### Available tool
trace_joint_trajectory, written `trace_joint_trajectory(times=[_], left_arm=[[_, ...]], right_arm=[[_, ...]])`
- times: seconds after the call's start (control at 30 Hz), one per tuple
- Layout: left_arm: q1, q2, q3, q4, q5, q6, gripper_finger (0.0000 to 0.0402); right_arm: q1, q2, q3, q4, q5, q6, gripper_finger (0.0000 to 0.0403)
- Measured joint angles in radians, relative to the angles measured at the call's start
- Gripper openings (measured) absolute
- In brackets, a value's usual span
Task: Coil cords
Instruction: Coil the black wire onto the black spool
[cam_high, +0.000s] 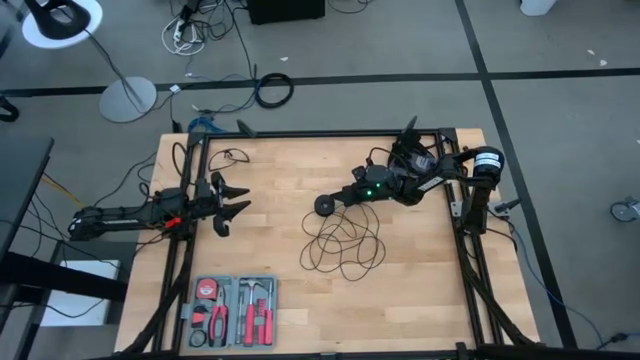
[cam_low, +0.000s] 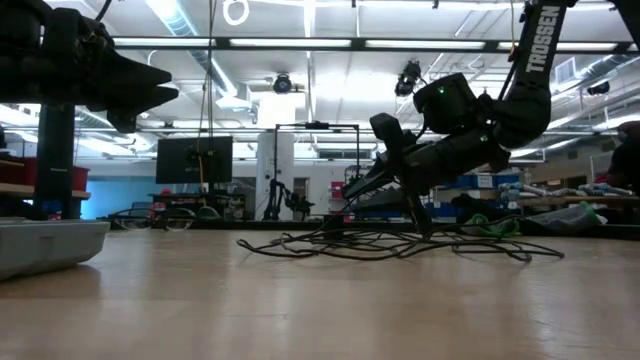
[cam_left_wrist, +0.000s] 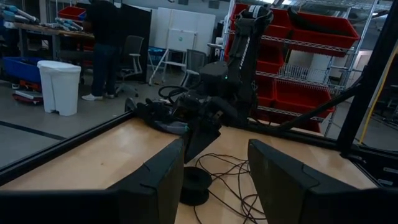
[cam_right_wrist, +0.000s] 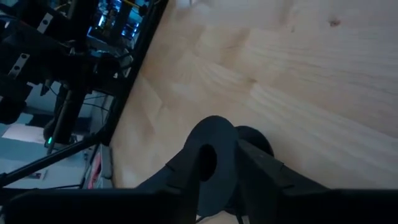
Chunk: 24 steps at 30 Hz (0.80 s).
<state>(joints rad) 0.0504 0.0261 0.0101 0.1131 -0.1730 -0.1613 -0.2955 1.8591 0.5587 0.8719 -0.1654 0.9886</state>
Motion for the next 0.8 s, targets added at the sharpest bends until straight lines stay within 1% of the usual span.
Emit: trace_joint_trajectory(times=[0.23, 0.33, 0.47, 0.63, 0.8], left_arm=[[0.000, 0.000, 0.000, 0.000, 0.000, 0.000, 0.0184], [0.000, 0.000, 0.000, 0.000, 0.000, 0.000, 0.0184], [0.000, 0.000, 0.000, 0.000, 0.001, 0.000, 0.0184], [0.000, 0.000, 0.000, 0.000, 0.001, 0.000, 0.0184], [0.000, 0.000, 0.000, 0.000, 0.001, 0.000, 0.0184]], right_arm=[[0.008, 0.001, -0.003, 0.003, -0.008, -0.043, 0.0077], [0.002, 0.002, -0.003, 0.024, -0.028, -0.060, 0.0071], [-0.015, 0.005, 0.027, 0.016, -0.102, -0.107, 0.0064], [-0.046, 0.011, 0.085, -0.010, -0.193, -0.112, 0.0050], [-0.089, 0.008, 0.155, -0.023, -0.261, -0.172, 0.0037]])
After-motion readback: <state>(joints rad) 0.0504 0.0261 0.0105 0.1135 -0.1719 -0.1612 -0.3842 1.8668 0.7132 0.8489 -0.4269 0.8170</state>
